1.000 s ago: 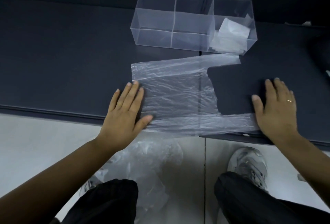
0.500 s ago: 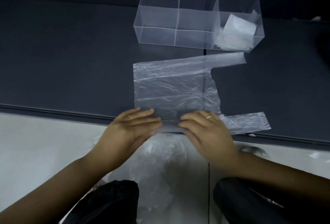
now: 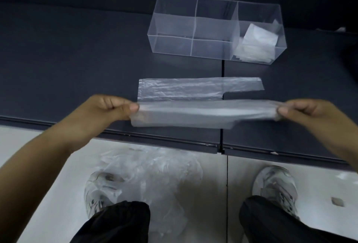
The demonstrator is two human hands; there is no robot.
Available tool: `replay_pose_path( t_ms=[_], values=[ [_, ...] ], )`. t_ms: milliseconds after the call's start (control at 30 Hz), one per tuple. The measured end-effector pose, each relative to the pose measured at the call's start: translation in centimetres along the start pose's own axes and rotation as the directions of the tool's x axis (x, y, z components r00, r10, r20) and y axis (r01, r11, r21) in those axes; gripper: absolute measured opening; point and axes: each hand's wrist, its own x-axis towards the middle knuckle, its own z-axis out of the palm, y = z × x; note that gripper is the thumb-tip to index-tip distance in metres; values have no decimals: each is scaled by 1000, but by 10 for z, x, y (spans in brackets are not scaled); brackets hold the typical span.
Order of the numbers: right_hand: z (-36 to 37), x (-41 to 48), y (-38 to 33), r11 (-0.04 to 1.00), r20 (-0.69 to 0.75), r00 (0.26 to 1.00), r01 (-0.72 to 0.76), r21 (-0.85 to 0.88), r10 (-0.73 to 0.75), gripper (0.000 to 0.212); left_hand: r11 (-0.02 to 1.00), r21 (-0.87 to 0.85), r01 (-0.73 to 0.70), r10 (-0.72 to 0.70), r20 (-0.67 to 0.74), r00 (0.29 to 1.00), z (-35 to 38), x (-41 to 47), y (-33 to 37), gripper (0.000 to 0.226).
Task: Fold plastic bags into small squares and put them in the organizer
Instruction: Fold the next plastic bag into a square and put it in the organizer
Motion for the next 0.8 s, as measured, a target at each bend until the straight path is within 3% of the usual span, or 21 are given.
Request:
replay_pose_path(
  t_ms=[133, 333, 467, 567, 633, 700, 800],
  values=[
    [7, 46, 4, 997, -176, 982, -55, 46, 62, 10, 993, -111, 39, -61, -210, 976, 1, 41, -4, 14],
    [21, 89, 11, 992, -247, 965, -104, -69, 84, 17, 988, 71, 135, -95, -408, 908, 2, 89, -26, 18],
    [23, 99, 16, 977, -294, 950, -155, -147, 106, 24, 972, 217, 93, 21, -475, 880, 6, 96, -27, 22],
    [23, 101, 15, 968, -310, 944, -176, -178, 115, 26, 881, 473, 25, 299, -596, 745, 17, 87, -17, 9],
    [23, 101, 14, 963, -315, 942, -182, -197, 114, 24, 756, 645, -113, 534, -507, 677, 33, 76, -11, 1],
    [23, 101, 14, 955, -332, 937, -190, -226, 108, 25, 610, 750, -256, 656, -298, 694, 54, 67, -12, 9],
    [25, 102, 12, 944, -348, 932, -198, -262, 99, 26, 525, 800, -290, 599, -106, 793, 72, 64, -23, 25]
  ],
)
